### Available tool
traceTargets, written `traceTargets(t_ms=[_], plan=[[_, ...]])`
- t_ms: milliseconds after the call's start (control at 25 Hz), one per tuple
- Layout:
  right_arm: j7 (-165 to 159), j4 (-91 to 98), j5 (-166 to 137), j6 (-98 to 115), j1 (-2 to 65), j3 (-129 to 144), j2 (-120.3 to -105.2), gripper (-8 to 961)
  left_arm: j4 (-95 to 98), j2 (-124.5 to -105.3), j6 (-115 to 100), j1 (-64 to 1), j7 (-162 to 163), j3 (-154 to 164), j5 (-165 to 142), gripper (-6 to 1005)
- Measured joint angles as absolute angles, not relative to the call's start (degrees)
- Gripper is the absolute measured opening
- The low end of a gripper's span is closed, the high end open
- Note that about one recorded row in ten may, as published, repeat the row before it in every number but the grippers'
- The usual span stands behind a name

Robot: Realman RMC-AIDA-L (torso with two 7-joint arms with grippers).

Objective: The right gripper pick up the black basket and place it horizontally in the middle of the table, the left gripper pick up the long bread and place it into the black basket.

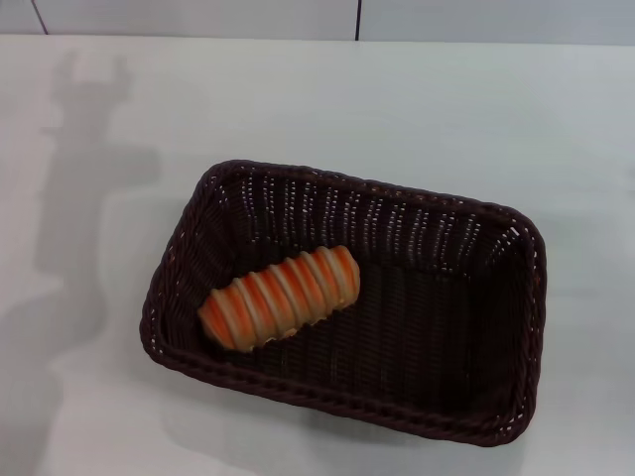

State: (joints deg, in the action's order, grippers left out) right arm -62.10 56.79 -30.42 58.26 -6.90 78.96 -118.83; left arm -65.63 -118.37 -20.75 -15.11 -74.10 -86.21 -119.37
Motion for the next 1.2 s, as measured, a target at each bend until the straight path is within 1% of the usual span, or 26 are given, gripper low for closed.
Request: traceTargets(t_ms=[40, 120, 160, 200, 280, 320, 360, 400, 480, 560, 680, 760, 1000, 1120, 1200], plan=[[-61.60, 56.57, -30.42, 58.33, -6.90, 78.56, -118.86, 794, -60.28, -118.40, -31.25, -16.34, -70.93, -83.40, -121.82, 861], [-59.74, 55.56, -30.25, 59.12, -6.93, 77.20, -119.04, 794, -52.80, -118.44, -43.80, -17.75, -63.29, -81.04, -126.31, 861], [-57.36, 53.25, -29.30, 61.54, -6.82, 75.09, -119.21, 793, -44.77, -118.32, -55.87, -18.48, -49.40, -80.27, -132.74, 861], [-57.36, 53.25, -29.30, 61.54, -6.82, 75.09, -119.21, 793, -44.77, -118.32, -55.87, -18.48, -49.40, -80.27, -132.74, 861], [-51.99, 46.73, -24.90, 67.89, -6.05, 70.83, -119.44, 793, -38.57, -117.85, -61.57, -18.76, -33.84, -81.08, -138.09, 861], [-51.99, 46.73, -24.90, 67.89, -6.05, 70.83, -119.44, 793, -34.19, -117.55, -63.17, -19.33, -24.96, -82.20, -140.77, 862], [-46.32, 39.42, -18.74, 73.85, -5.02, 68.02, -119.47, 793, -30.19, -117.45, -63.81, -20.19, -17.67, -83.87, -142.53, 862], [-46.32, 39.42, -18.74, 73.85, -5.02, 68.02, -119.47, 792, -26.81, -117.50, -64.05, -21.06, -12.37, -85.45, -143.55, 862], [-40.15, 31.33, -11.82, 80.23, -3.58, 65.72, -119.43, 792, -21.64, -117.77, -63.96, -22.48, -6.07, -88.20, -143.90, 862], [-29.57, 19.95, -1.94, 89.91, -0.81, 62.54, -119.42, 793, -17.75, -118.00, -63.47, -23.13, -4.09, -89.25, -144.06, 862], [-24.16, 14.47, 2.05, 94.16, 0.71, 61.27, -119.37, 795, -17.43, -118.07, -63.28, -22.69, -4.71, -89.13, -144.07, 863], [-22.31, 11.26, 3.48, 95.21, 1.34, 59.26, -119.13, 796, -17.33, -118.24, -63.04, -21.88, -5.65, -89.34, -143.86, 863], [-23.98, 9.39, 3.59, 93.23, 1.23, 54.72, -118.93, 797, -16.79, -118.31, -62.30, -21.82, -6.76, -89.29, -143.77, 864], [-24.56, 8.68, 3.19, 91.90, 1.36, 54.69, -118.19, 798, -15.91, -118.32, -62.13, -22.15, -7.26, -89.37, -143.78, 864], [-24.65, 8.66, 3.20, 91.54, 1.35, 54.65, -118.09, 798, -15.46, -118.37, -62.05, -22.30, -7.37, -89.37, -143.80, 864]])
